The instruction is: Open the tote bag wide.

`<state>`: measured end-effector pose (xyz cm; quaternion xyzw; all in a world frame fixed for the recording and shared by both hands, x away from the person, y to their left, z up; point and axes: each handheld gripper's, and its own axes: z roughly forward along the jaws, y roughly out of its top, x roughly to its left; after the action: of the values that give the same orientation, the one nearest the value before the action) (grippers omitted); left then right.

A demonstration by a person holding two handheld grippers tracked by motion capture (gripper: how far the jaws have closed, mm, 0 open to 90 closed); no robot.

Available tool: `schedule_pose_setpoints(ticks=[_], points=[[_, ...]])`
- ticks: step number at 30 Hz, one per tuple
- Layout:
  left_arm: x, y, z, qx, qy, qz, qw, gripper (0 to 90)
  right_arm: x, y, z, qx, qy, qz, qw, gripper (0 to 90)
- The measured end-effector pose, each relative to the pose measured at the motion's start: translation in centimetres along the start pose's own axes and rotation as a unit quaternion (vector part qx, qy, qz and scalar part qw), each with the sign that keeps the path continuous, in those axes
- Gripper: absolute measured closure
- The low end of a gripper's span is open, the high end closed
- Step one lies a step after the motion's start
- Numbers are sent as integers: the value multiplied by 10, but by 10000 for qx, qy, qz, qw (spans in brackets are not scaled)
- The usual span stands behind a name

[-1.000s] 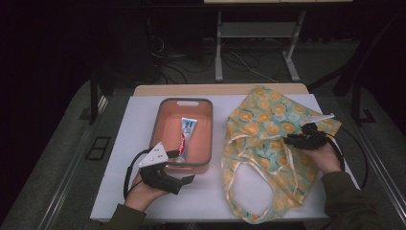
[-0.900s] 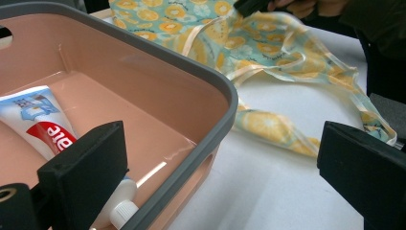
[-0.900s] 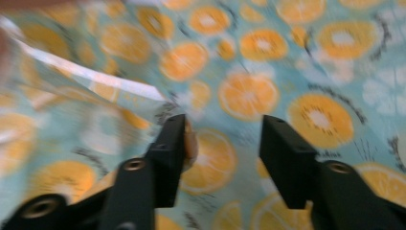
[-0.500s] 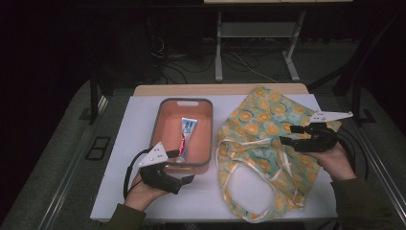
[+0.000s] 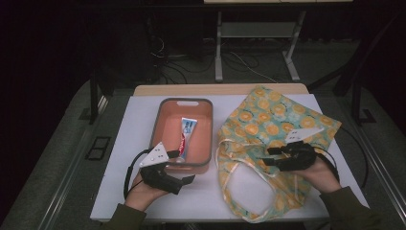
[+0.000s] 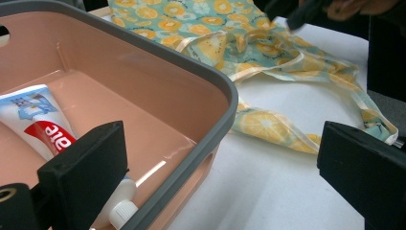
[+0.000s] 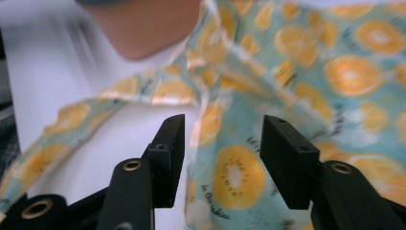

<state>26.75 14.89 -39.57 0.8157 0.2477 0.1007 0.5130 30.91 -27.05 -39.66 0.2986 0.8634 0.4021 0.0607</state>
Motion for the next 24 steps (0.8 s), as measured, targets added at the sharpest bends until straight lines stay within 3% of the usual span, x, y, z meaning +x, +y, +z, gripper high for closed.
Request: schedule_pose_setpoints(ticks=[4,9,11,20,24], points=[[0,0,0,2,0,3,10000,18,3,-6,20,376,60,-88,9992,488],[-1,0,0,20,-10,11,10000,18,6,-11,35,640,67,-217,9977,475],[-1,0,0,21,-12,11,10000,17,9,-12,38,778,-1,-344,9964,579],[-1,0,1,35,-19,11,10000,18,0,-13,30,646,-17,-273,9975,829],[-1,0,1,39,-20,20,10000,18,-3,-14,30,653,13,-243,9976,812]])
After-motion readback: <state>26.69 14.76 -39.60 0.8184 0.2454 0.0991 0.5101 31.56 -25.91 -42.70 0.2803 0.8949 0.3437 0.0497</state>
